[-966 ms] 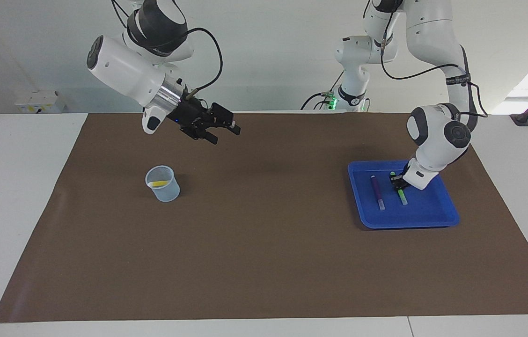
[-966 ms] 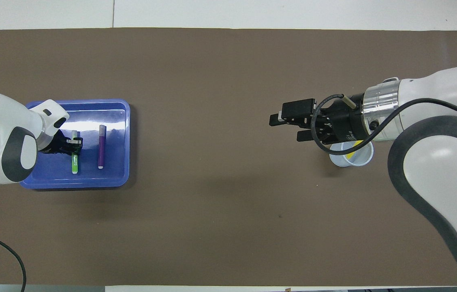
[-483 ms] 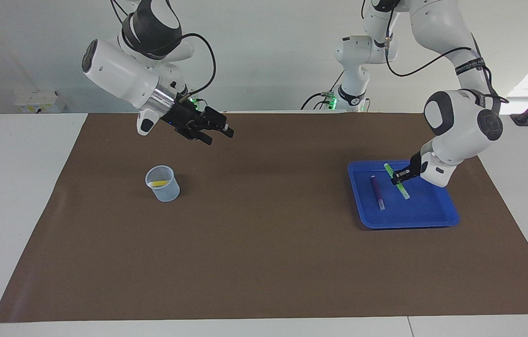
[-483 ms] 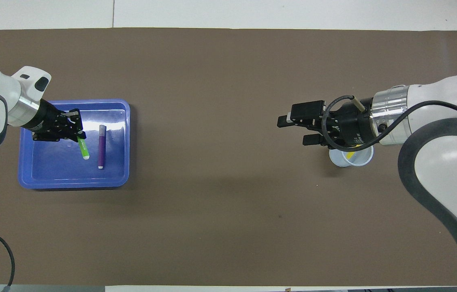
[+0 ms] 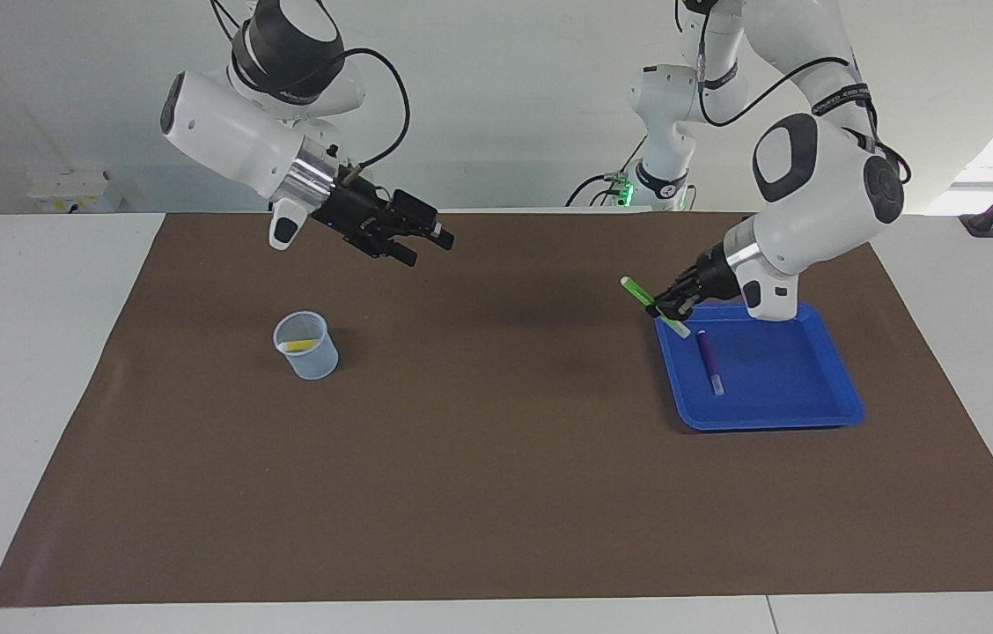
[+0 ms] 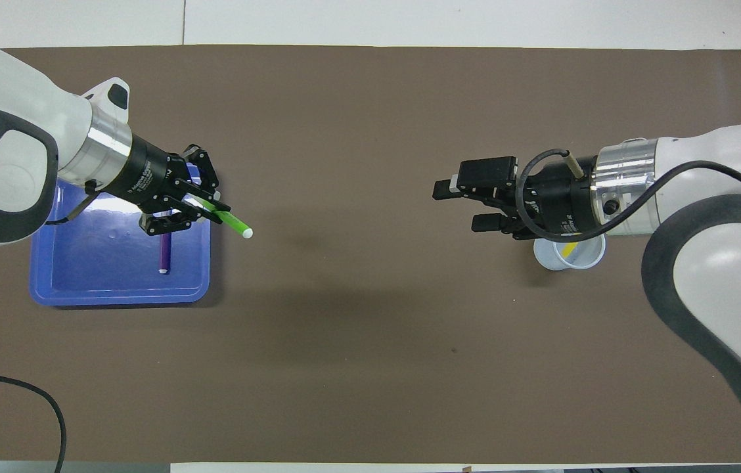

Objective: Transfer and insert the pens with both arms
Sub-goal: 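Carry the green pen toward the right gripper while the right gripper approaches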

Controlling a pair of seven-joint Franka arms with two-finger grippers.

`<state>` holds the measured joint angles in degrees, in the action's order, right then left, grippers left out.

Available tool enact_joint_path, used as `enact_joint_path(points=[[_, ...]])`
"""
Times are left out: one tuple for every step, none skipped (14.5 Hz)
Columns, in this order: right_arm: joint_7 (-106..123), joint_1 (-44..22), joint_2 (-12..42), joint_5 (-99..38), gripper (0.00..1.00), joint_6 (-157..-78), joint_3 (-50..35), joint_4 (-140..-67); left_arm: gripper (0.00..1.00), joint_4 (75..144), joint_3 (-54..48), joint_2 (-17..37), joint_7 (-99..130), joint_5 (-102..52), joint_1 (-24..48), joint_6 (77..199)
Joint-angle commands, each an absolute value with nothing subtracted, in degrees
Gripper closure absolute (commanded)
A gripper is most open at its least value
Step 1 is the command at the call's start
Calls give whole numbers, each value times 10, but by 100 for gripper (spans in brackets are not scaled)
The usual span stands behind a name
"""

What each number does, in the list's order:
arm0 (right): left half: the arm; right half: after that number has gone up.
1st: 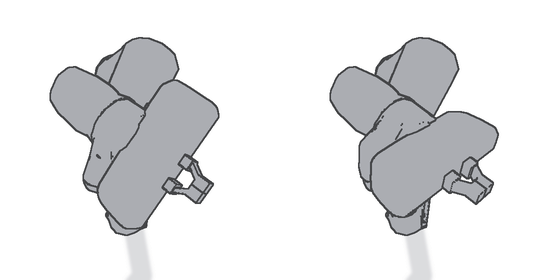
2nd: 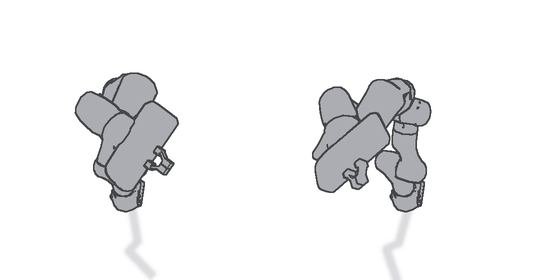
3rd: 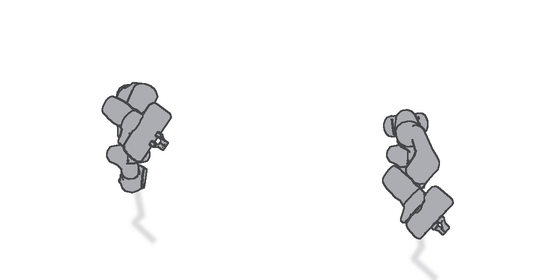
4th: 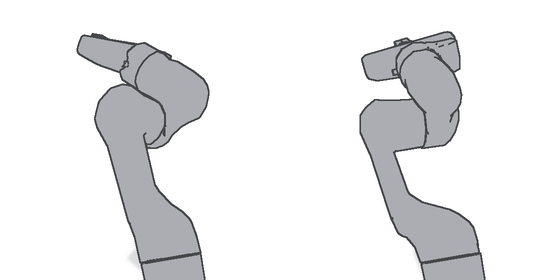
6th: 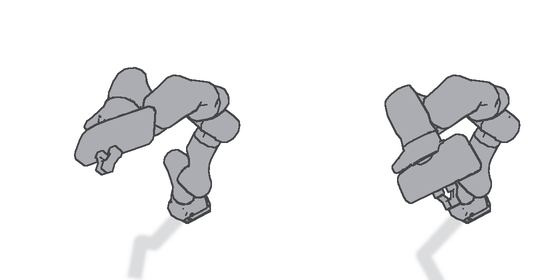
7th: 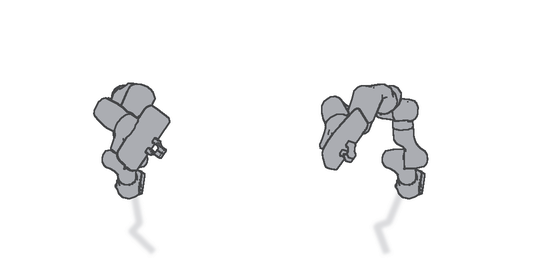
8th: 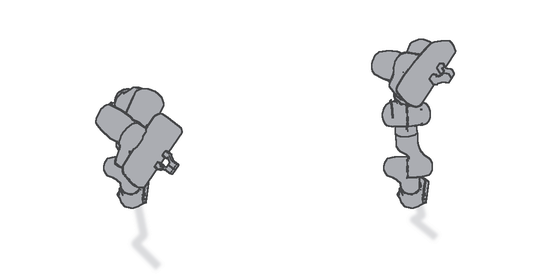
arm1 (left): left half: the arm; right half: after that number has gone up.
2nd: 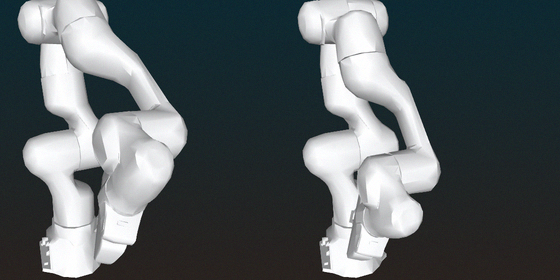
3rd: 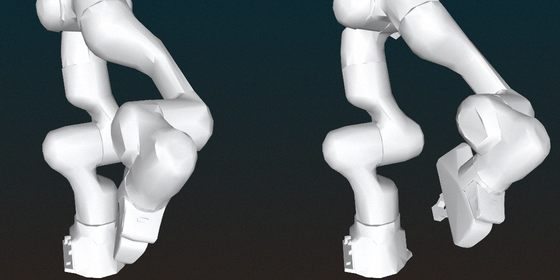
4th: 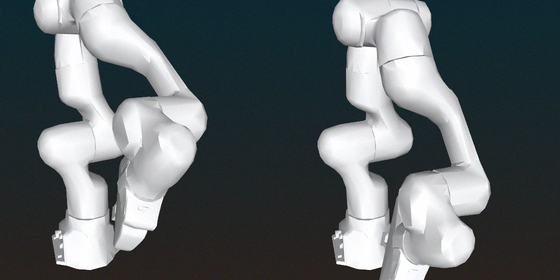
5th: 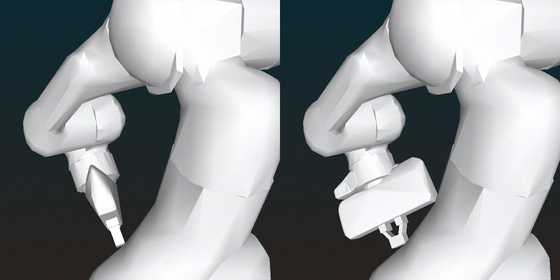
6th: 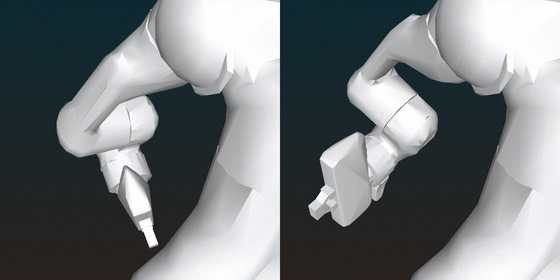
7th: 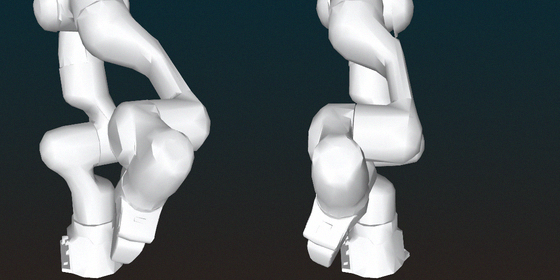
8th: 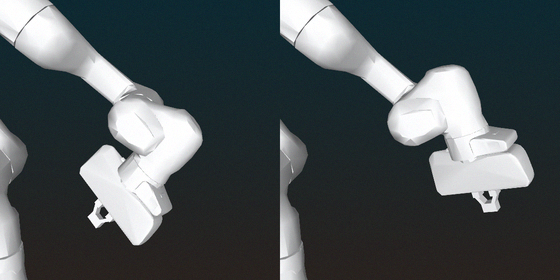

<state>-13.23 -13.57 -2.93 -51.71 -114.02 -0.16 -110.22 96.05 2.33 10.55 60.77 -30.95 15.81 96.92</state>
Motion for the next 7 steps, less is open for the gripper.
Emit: enact_joint_path(points=[[-140, -156, -42, -526, 0, -1161, -4, -1108, 100, 968, 31, 95, 726, -368, 195, 988], [-141, -155, -45, -527, 0, -1171, -4, -1107, 100, 974, 31, 91, 772, -380, 216, 1011], [-140, -154, -45, -527, 0, -1184, -4, -1107, 100, 983, 31, 85, 816, -389, 230, 1036], [-140, -154, -44, -528, 0, -1200, -4, -1107, 100, 997, 31, 77, 851, -404, 243, 1055], [-140, -155, -44, -528, 0, -1208, -4, -1108, 100, 1011, 31, 65, 872, -419, 251, 1066], [-140, -155, -44, -528, 0, -1210, -4, -1108, 100, 1032, 31, 49, 884, -432, 260, 1084], [-141, -155, -44, -530, 0, -1210, -4, -1108, 100, 1053, 31, 34, 898, -445, 267, 1104]])
